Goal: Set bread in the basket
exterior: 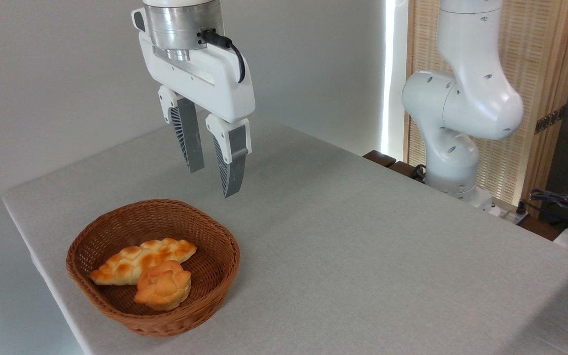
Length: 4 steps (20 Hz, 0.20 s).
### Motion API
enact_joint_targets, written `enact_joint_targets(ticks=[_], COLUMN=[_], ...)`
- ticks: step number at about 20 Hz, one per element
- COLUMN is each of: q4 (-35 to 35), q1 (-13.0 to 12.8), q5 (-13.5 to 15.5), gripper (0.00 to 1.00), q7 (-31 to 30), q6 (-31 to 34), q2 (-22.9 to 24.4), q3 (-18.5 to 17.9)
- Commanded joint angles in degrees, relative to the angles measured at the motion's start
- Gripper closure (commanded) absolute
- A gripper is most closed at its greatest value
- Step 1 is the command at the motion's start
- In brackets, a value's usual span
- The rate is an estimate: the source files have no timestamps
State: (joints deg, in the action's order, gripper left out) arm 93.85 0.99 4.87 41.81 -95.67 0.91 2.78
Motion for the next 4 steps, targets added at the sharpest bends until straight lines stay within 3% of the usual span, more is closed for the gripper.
enact_joint_targets(ticks=[1, 4], q4=[-0.6, -0.7], q1=[-0.4, -0.4], q5=[0.3, 0.2], gripper=[0.0, 0.0], q7=[0.1, 0.0], q6=[1.5, 1.5], q2=[0.2, 0.2], q3=[-0.6, -0.7])
